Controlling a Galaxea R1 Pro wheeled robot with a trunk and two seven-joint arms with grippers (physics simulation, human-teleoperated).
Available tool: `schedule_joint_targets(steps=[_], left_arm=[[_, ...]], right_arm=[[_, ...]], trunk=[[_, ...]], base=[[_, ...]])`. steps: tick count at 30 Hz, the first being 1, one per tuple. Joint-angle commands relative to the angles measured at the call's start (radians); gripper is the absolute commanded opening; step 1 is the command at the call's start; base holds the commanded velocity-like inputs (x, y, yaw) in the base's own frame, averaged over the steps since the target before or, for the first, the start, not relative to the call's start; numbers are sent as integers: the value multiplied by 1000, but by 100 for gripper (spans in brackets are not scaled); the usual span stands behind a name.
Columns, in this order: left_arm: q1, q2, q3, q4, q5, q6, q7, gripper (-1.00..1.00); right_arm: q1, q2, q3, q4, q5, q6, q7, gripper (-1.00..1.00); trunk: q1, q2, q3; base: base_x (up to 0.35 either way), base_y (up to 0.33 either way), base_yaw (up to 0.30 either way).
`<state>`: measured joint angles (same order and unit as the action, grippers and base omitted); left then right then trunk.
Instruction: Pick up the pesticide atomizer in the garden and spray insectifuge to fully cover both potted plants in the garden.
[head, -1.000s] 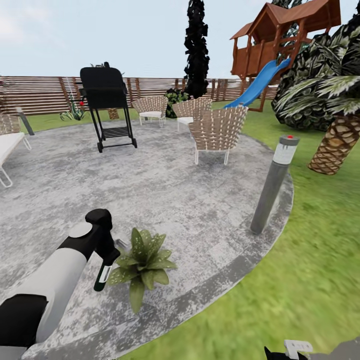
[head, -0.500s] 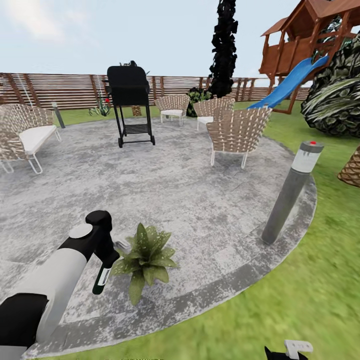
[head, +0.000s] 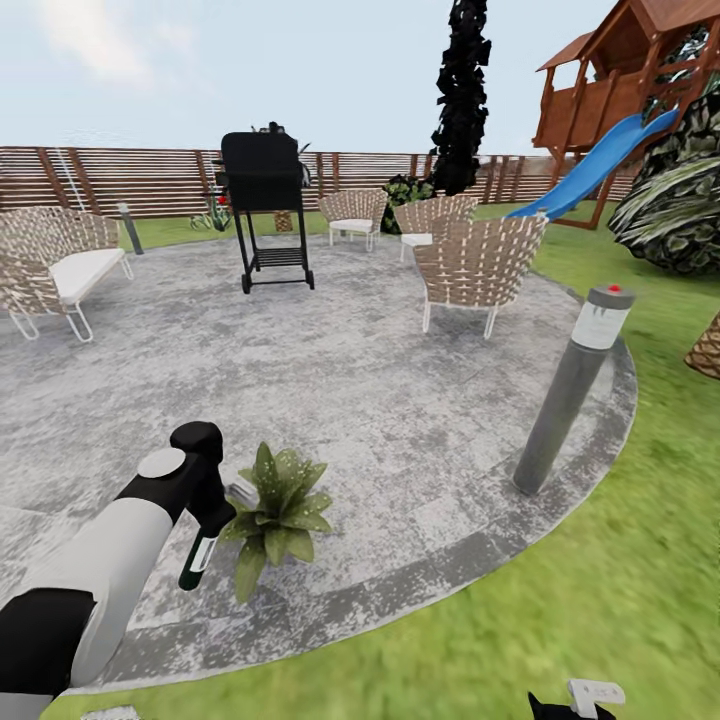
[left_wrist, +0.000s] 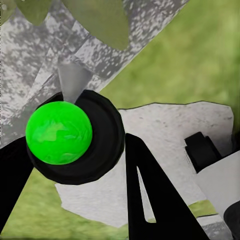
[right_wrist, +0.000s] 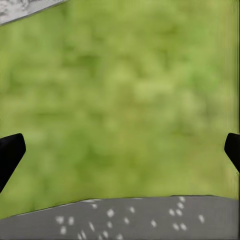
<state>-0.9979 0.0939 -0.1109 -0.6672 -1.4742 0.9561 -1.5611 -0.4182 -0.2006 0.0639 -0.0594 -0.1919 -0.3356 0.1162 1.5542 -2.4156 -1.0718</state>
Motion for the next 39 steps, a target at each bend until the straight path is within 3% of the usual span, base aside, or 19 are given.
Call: schedule_joint_targets(steps=[1, 21, 29, 39], left_arm=[[-1, 1, -4, 0, -10, 11, -10, -100], [3, 4, -3, -11, -11, 12, -10, -100], [5, 12, -1, -12, -11, 12, -10, -100], [8, 14, 8, -11, -9, 12, -10, -100]], right_arm=[[-1, 0, 7, 1, -11, -3, 5, 100], [-1, 2, 6, -2, -11, -3, 5, 100], [-1, -8, 7, 4, -8, -3, 5, 100], [-1, 2, 7, -5, -11, -3, 5, 100]], trunk=[[0, 0, -1], [0, 0, -1], [0, 0, -1], [0, 0, -1]], base=[[-4, -19, 5], [-14, -10, 227], [-180, -184, 14], [43, -230, 0]])
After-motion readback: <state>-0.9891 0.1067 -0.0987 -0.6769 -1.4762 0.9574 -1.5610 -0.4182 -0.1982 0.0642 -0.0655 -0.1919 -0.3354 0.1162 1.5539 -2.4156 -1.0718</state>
